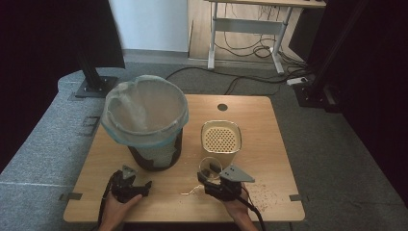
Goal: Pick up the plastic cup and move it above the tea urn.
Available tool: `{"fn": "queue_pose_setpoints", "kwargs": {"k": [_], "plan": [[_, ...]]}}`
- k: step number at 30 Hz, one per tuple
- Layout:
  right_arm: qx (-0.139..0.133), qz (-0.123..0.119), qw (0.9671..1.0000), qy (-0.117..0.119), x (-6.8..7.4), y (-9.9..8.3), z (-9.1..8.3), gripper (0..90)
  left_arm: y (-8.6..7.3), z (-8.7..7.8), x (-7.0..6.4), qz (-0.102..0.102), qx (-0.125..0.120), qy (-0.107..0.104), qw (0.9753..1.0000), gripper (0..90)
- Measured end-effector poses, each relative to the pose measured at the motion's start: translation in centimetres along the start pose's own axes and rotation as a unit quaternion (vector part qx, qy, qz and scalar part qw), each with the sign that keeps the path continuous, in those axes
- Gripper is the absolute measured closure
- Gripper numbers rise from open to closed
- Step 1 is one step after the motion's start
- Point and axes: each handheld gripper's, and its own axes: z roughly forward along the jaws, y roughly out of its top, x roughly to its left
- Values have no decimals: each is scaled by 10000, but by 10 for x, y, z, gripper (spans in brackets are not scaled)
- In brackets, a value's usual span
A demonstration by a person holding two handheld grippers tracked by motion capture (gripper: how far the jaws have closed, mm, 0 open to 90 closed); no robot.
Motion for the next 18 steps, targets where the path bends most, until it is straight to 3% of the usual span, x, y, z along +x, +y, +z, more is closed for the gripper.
{"fn": "queue_pose_setpoints", "kwargs": {"k": [7, 10, 18], "plan": [[-187, 131, 9996, -178, -17, 9, -21, 406, 0, 0, 0, -2, -1, -2, 10000, 85], [-228, -11, 9992, -322, -23, 14, -31, 406, 0, 0, 0, 6, -3, -11, 10000, 86], [-405, 75, 9978, -529, -40, 27, -43, 406, 0, -1, 0, 55, 9, -29, 10000, 96]]}}
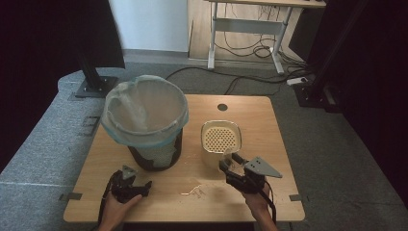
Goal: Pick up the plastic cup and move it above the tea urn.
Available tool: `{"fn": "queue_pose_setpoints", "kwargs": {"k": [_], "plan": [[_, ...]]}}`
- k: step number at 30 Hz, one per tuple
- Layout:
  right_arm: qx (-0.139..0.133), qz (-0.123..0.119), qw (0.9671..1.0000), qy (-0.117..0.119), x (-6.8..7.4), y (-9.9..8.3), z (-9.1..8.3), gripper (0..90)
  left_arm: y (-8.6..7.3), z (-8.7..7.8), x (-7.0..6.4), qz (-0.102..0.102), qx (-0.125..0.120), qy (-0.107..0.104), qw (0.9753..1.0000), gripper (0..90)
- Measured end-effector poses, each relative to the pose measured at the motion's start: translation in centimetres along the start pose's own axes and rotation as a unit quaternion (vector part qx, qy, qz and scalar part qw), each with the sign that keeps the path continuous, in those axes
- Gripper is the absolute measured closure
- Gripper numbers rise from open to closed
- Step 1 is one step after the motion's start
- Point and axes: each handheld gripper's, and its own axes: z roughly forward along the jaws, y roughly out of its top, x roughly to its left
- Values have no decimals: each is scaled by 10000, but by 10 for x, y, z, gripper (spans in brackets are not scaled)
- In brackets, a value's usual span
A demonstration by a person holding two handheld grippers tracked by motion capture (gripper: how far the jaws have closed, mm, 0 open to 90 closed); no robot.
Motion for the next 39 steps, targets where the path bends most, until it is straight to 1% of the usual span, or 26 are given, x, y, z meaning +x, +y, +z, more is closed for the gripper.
{"fn": "queue_pose_setpoints", "kwargs": {"k": [3, 4, 5, 6, 8, 12, 14, 16, 17, 18, 20, 24, 28, 30, 34, 39], "plan": [[-64, 48, 10000, -38, -4, 3, -2, 407, 0, 0, 0, -10, -8, 1, 10000, 96], [-112, 169, 9998, -34, -9, 5, -4, 406, 0, 0, 0, -5, -3, -1, 10000, 96], [-112, 169, 9998, -34, -9, 5, -4, 406, 0, 0, 0, -5, -3, -1, 10000, 96], [-149, 168, 9997, -111, -13, 8, -5, 407, 0, 0, 0, -8, -6, 1, 10000, 96], [-172, 182, 9996, -129, -15, 10, -5, 406, 0, 0, 0, -18, -10, -3, 10000, 96], [-194, 95, 9994, -270, -24, 19, -6, 407, 0, 0, 0, -28, -15, -6, 10000, 97], [-192, 58, 9991, -369, -31, 27, -4, 406, 0, 0, 0, -22, -11, -4, 10000, 97], [-205, 56, 9990, -404, -36, 33, -3, 407, 0, 0, 0, -16, -12, -5, 10000, 97], [-205, 56, 9990, -404, -36, 33, -3, 407, 0, 0, 0, -13, -15, -1, 10000, 97], [-201, 43, 9988, -452, -40, 39, -1, 406, 0, 0, 0, -16, -18, -3, 10000, 97], [-176, 22, 9985, -520, -43, 44, 2, 406, 0, 0, 0, -7, -15, 0, 10000, 97], [-153, 5, 9981, -590, -48, 50, 7, 406, 0, 0, 0, -3, -13, -5, 10000, 97], [-86, -38, 9977, -676, -53, 58, 17, 405, 0, 0, 0, -10, -15, -8, 10000, 97], [-73, -17, 9976, -687, -54, 59, 20, 405, 0, 0, 0, -13, -16, -5, 10000, 97], [-43, -4, 9973, -733, -59, 64, 31, 404, 0, 0, 0, -3, -16, -1, 10000, 97], [-16, 13, 9974, -718, -60, 66, 36, 404, 0, 0, 0, -18, -15, -3, 10000, 101]]}}
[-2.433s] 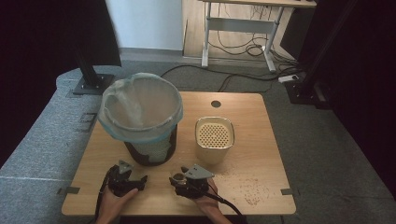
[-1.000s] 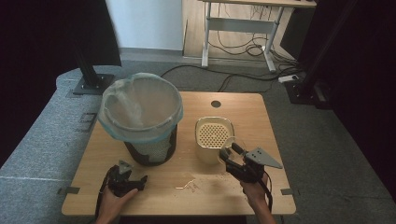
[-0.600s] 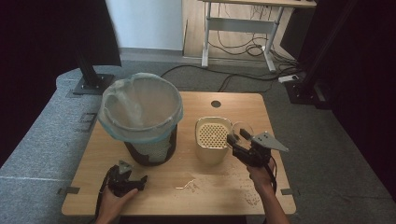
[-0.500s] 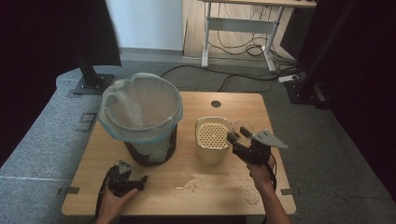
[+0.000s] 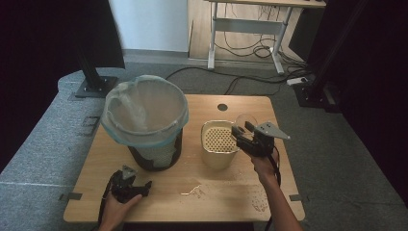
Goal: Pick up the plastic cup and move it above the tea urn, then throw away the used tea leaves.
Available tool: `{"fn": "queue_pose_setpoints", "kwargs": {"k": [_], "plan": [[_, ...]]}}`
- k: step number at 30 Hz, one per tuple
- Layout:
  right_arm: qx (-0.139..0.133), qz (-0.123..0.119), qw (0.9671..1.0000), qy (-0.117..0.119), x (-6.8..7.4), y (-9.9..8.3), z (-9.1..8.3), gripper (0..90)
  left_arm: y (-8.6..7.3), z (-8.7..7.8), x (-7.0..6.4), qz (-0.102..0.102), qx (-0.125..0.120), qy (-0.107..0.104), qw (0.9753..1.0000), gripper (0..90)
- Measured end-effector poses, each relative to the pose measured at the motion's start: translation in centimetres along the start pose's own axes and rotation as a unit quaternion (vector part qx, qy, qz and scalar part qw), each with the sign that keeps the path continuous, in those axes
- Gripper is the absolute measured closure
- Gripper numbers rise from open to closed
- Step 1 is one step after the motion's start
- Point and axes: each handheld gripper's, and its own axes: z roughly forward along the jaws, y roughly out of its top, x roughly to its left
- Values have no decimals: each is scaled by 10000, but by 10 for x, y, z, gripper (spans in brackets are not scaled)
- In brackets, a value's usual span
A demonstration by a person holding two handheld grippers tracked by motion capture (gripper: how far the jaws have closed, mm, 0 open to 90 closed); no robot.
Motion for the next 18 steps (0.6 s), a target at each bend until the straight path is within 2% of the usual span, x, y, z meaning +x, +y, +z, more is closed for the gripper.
{"fn": "queue_pose_setpoints", "kwargs": {"k": [7, 12, 13, 14, 15, 16, 18], "plan": [[23, -121, 9999, -15, 1, 3, 4, 402, -1, -1, 0, -14, -22, 20, 10000, 115], [179, -491, 9984, -201, 2, 8, 9, 401, -1, -1, 0, -15, -21, 20, 10000, 116], [225, -627, 9974, -270, 3, 10, 11, 400, -1, -1, 0, -16, -21, 19, 10000, 116], [225, -627, 9974, -270, 3, 10, 11, 400, -1, -1, 0, -16, -19, 18, 10000, 116], [286, -833, 9955, -355, 4, 13, 14, 401, -1, -1, 0, -16, -21, 19, 10000, 116], [286, -833, 9955, -355, 4, 13, 14, 401, -1, -1, 0, -16, -22, 20, 10000, 116], [392, -1141, 9916, -467, 6, 18, 16, 401, -1, -1, 0, -17, -23, 19, 10000, 116]]}}
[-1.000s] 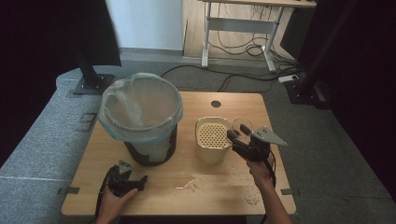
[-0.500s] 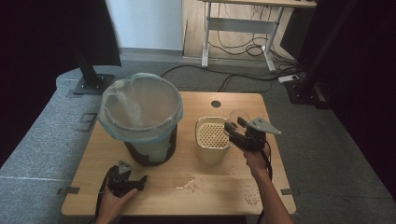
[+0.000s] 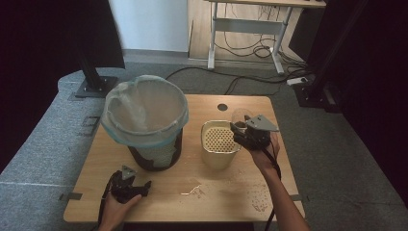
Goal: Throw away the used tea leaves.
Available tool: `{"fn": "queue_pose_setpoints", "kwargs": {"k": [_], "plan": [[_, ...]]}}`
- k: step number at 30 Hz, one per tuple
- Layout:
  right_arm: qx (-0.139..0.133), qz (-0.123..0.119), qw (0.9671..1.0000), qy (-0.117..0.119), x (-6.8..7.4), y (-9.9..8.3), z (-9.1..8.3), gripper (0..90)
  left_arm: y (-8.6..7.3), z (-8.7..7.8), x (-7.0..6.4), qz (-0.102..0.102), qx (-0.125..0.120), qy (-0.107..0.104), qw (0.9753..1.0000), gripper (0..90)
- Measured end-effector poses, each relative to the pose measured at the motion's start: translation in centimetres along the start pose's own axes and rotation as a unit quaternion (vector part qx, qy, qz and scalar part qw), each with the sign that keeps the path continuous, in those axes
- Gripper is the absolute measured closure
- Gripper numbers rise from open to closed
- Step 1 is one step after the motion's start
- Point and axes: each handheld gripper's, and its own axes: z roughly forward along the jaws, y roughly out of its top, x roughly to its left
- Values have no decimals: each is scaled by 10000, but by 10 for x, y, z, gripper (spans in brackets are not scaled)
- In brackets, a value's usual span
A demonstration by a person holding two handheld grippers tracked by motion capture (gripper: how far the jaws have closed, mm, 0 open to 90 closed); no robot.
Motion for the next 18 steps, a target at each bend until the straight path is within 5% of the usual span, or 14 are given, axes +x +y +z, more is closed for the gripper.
{"fn": "queue_pose_setpoints", "kwargs": {"k": [4, 5, 10, 13, 14, 15, 16, 18], "plan": [[156, -528, 9983, -183, 2, 8, 3, 401, 0, 0, 0, -3, 2, -1, 10000, 116], [282, -804, 9959, -311, 3, 11, 6, 401, 0, 0, 0, -20, -10, -2, 10000, 116], [539, -1270, 9891, -515, 4, 15, 12, 401, 0, 0, 0, -19, -3, -5, 10000, 116], [748, -1775, 9789, -676, 8, 16, 18, 401, 0, 0, 0, -20, -4, -5, 10000, 116], [748, -1775, 9789, -676, 8, 16, 18, 401, 0, 0, 0, -20, -4, -5, 10000, 116], [793, -1927, 9754, -713, 9, 17, 20, 401, 0, 0, 0, -21, -4, -6, 10000, 116], [860, -2110, 9707, -768, 11, 17, 22, 401, 0, 0, 0, -20, -6, -3, 10000, 116], [990, -2605, 9559, -925, 16, 16, 26, 401, 0, 0, 0, -20, -6, -4, 10000, 116]]}}
